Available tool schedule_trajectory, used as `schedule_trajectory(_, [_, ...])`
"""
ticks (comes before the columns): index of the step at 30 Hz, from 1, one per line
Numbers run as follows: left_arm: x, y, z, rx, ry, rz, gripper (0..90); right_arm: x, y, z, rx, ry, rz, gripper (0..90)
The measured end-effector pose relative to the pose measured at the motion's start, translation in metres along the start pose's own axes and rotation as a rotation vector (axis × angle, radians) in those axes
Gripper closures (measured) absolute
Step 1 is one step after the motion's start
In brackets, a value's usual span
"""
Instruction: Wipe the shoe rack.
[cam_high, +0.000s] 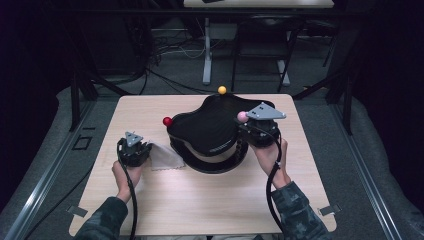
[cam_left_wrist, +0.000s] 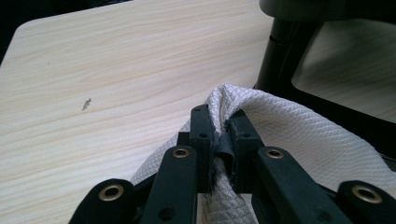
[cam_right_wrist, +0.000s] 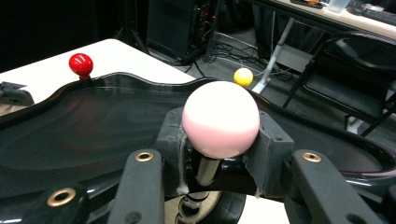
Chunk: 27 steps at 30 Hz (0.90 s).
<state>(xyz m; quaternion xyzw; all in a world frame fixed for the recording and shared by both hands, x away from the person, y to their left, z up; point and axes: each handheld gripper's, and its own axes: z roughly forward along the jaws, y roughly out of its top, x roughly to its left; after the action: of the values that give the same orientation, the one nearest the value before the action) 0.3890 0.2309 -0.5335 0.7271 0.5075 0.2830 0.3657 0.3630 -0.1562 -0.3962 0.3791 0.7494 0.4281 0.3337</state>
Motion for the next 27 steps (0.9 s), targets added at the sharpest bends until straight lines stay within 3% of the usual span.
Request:
schedule_trajectory(13, [0.007, -0.004, -0.009, -0.007, -0.003, -0.018, 82.6, -0.020, -0.005, 0.001, -0.039, 0.150, -0.019, 61.1])
schedule_trajectory(27, [0.015, -0.006, -0.020, -0.023, 0.003, -0.033, 82.6, -0.025, -0.006, 0.002, -0.052, 0.243, -0.031, 61.1])
